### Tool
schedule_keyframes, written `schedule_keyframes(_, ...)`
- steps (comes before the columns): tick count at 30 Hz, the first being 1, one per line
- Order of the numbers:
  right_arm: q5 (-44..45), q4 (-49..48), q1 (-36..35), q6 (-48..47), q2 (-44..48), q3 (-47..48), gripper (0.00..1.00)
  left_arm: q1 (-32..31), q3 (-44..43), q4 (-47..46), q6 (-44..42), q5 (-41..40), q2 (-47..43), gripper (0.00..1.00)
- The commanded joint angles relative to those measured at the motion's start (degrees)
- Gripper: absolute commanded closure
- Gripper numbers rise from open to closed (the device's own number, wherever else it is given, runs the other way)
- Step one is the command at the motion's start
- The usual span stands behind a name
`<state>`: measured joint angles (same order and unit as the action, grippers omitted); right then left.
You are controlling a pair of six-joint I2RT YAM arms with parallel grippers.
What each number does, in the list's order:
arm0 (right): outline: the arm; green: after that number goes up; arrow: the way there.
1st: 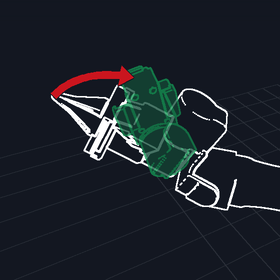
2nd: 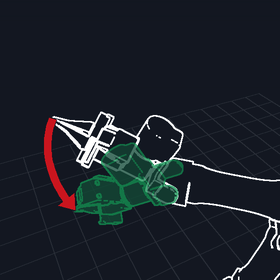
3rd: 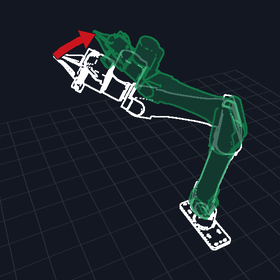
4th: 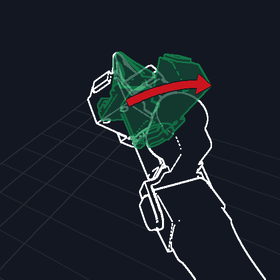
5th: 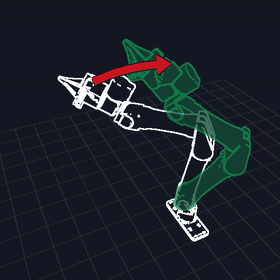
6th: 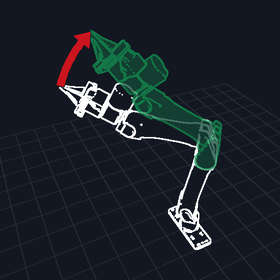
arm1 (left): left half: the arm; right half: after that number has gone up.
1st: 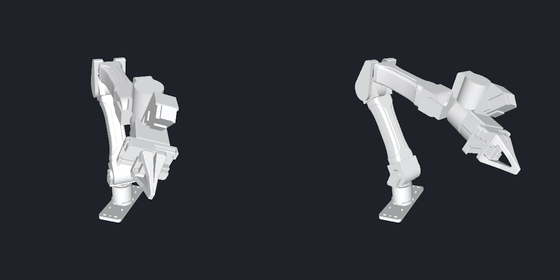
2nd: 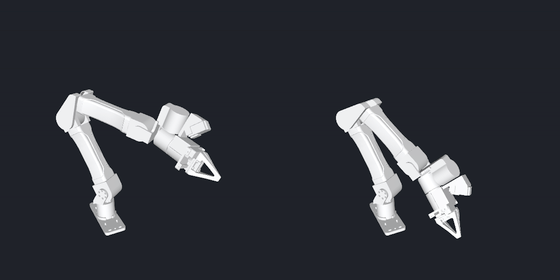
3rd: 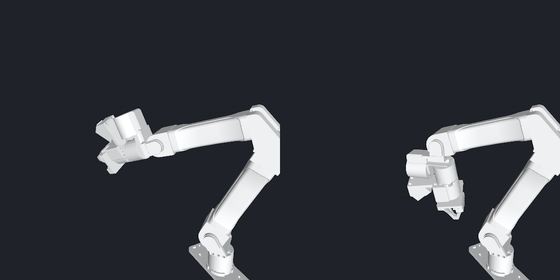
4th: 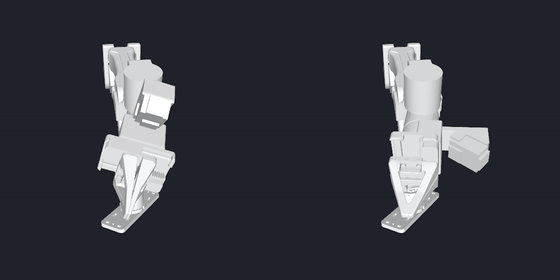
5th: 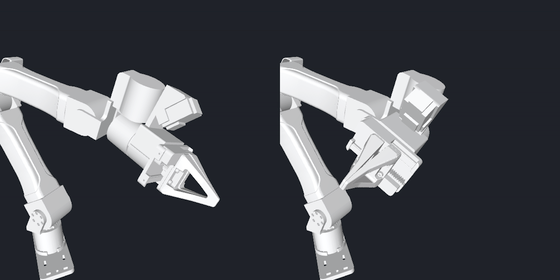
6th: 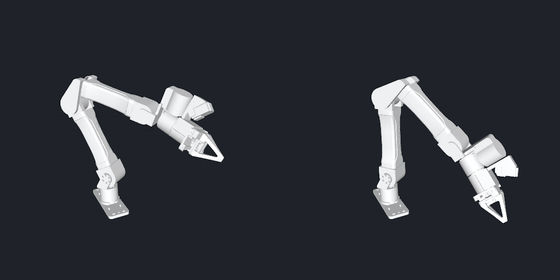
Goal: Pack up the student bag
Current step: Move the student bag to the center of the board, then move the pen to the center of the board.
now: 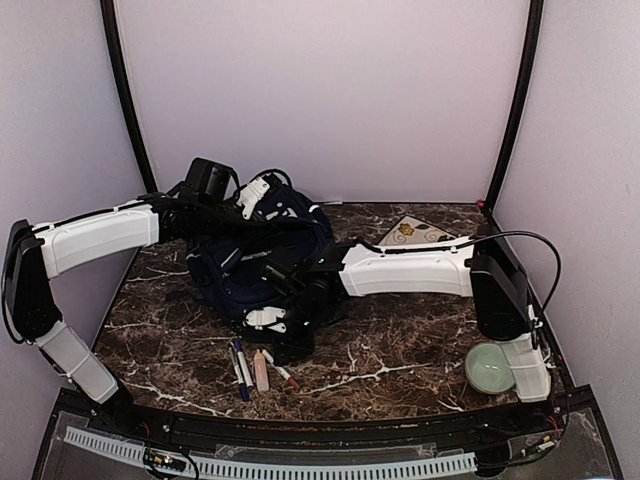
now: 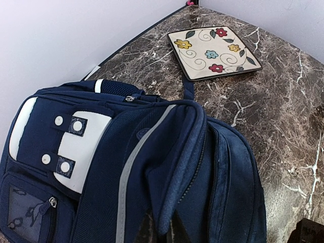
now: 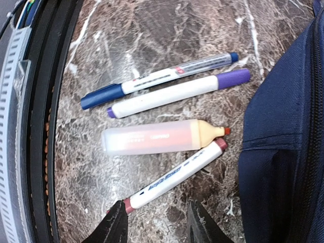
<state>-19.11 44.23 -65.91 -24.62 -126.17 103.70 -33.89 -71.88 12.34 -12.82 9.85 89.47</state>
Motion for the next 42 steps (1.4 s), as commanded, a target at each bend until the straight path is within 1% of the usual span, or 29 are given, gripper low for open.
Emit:
schedule_keyframes(1,0.55,-0.55,0.70,4.77,-2.92,3.07,0.58,-0.04,-2.04,-3.97,0.71,2.60,-1.26,1.00)
schedule_keyframes(12,0.44,3.32,-0.28,4.91,-7.74,7.40,0.55,-0.08,-2.04,-3.74,0.43,2.53,-1.34,1.00)
schedule_keyframes(21,6.29,4.45,-0.95,4.81,-9.84,8.41,0.55,-0.03,-2.13,-3.56,0.34,2.57,-1.49,1.00)
schedule_keyframes(24,10.06,4.76,-1.44,3.50,-10.23,8.30,0.58,-0.04,-2.13,-3.55,0.23,2.61,-1.58,1.00)
schedule_keyframes(26,11.30,5.57,-1.50,2.22,-10.09,8.27,0.63,-0.04,-2.09,-3.50,0.17,2.55,-1.58,1.00)
schedule_keyframes(32,16.62,6.45,-1.48,-2.02,-7.26,6.06,0.70,-0.08,-2.13,-3.49,0.04,2.55,-1.68,1.00)
schedule_keyframes(35,18.73,6.88,-1.50,-4.93,-5.82,4.43,0.77,-0.04,-2.12,-3.47,-0.01,2.55,-1.75,1.00)
schedule_keyframes(42,19.12,8.13,-1.33,-10.18,-2.17,-0.80,0.82,-0.04,-1.96,-3.50,-0.14,2.29,-1.76,1.00)
